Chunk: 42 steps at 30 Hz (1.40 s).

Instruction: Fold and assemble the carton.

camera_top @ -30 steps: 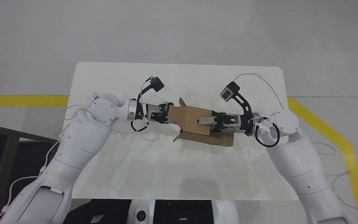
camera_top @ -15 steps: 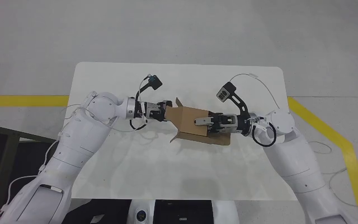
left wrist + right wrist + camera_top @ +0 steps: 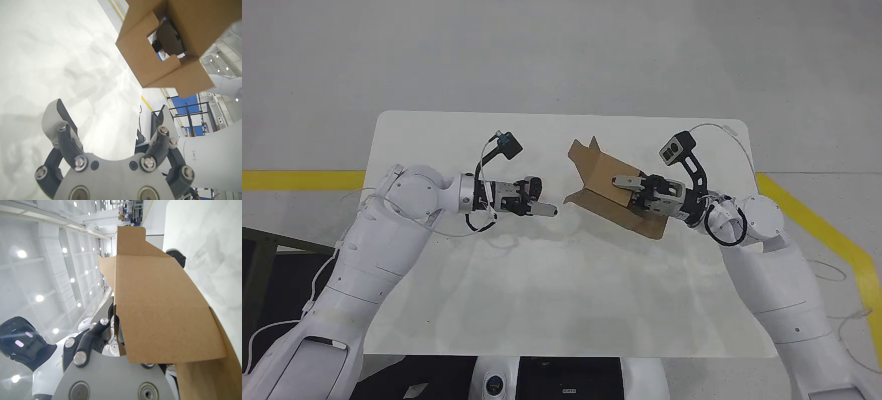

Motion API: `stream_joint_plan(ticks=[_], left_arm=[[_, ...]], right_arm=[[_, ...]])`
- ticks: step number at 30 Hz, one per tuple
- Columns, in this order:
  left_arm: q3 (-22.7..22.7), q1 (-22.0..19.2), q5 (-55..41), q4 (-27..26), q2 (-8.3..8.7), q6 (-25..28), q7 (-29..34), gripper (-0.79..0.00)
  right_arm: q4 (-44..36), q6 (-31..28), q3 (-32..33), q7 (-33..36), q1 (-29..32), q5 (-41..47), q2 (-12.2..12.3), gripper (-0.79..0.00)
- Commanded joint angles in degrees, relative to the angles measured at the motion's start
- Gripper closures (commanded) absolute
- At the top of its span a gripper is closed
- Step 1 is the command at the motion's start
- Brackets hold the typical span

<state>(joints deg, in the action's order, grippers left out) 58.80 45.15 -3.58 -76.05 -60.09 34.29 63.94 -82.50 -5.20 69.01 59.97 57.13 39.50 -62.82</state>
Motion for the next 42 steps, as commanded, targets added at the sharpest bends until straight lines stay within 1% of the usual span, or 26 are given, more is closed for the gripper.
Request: stream_joint_plan(ticks=[1, 10, 16, 24, 34, 38, 42], left_arm=[[0.0, 0.3, 0.1, -0.6, 0.09, 0.0, 0.2, -0.785], [-0.8, -0.1, -0.3, -1.6, 0.03, -0.1, -0.3, -0.785], [-0.7, -0.5, -0.9, 0.2, 0.12, -0.2, -0.6, -0.785], [0.2, -0.6, -0.9, 1.5, 0.51, -0.1, -0.4, -0.785], [-0.3, -0.9, -1.7, 0.8, 0.55, 0.2, -0.1, -0.785], [0.0, -1.0, -1.8, 0.9, 0.68, 0.3, -0.3, -0.785], [0.6, -0.6, -1.6, 1.1, 0.94, 0.2, -0.5, -0.785]], right_arm=[[-0.4, 0.6, 0.0, -1.7, 0.3, -1.5, 0.0, 0.000], [-2.9, 2.2, -1.7, -6.1, 0.9, -5.4, -0.3, 0.000], [-3.9, 2.8, -2.5, -4.3, 0.7, -5.7, -0.4, 0.000], [-6.1, 3.3, -3.7, 0.1, 0.3, -6.8, -0.4, 0.000], [-7.5, 4.1, -5.1, 0.3, 0.0, -6.9, -0.7, 0.000], [-6.5, 3.9, -4.2, -0.3, -0.3, -6.7, -0.7, 0.000], [-4.7, 3.5, -2.0, -1.0, -0.2, -4.8, -0.5, 0.000]])
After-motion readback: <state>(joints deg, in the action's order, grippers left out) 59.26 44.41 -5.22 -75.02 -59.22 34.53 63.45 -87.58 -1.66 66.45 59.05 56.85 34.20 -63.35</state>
